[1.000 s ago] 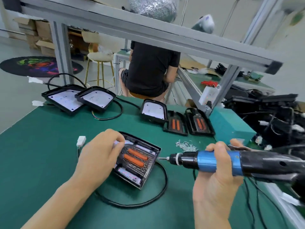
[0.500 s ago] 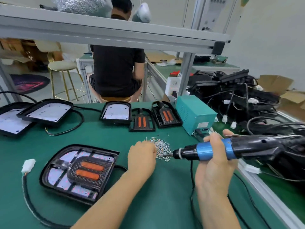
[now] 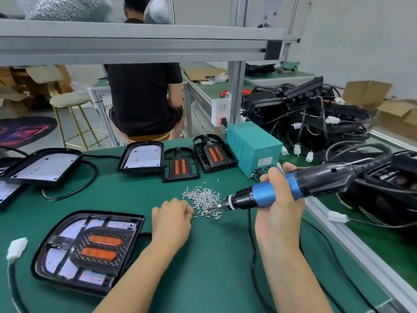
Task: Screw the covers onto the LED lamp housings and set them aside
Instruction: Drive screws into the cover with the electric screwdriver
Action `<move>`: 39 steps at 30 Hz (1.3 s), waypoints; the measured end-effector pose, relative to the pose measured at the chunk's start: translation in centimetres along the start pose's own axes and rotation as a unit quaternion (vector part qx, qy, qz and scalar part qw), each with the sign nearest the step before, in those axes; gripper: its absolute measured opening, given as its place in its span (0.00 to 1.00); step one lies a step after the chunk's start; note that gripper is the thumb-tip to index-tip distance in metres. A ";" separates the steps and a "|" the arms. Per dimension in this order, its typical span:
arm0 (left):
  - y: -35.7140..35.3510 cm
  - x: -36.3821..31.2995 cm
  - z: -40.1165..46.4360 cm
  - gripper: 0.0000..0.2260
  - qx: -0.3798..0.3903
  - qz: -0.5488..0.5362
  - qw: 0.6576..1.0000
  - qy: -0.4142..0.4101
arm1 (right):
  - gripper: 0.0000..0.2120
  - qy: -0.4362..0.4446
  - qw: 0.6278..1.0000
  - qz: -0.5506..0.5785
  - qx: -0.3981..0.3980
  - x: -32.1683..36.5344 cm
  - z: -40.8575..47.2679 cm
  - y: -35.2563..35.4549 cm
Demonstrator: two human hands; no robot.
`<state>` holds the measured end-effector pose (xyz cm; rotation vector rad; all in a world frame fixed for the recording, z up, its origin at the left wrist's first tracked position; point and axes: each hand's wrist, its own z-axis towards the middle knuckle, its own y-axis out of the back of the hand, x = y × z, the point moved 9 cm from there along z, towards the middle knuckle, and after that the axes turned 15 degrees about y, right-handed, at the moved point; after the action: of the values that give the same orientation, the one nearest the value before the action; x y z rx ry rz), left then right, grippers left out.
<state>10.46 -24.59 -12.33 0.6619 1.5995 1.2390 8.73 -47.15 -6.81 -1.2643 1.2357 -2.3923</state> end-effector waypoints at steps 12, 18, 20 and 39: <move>0.4 0.1 -0.8 0.06 0.016 -0.051 0.999 -0.002 | 0.13 -0.040 0.998 -0.043 -0.009 -3.1 -0.8 -0.1; 0.1 0.3 -0.7 0.07 0.020 -0.065 0.998 0.015 | 0.13 -0.053 0.997 -0.046 -0.023 -3.7 -1.0 0.2; 0.1 0.3 -0.7 0.07 0.020 -0.063 0.998 0.019 | 0.12 -0.058 0.997 -0.043 -0.028 -3.8 -1.1 0.4; 0.9 -1.6 -1.8 0.11 -0.040 0.075 0.994 -0.063 | 0.14 0.037 0.996 -0.036 0.076 0.1 -1.8 -4.0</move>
<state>9.32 -26.40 -10.87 0.8045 1.4106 1.3358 8.15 -43.52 -4.35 -1.2057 1.0198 -2.5497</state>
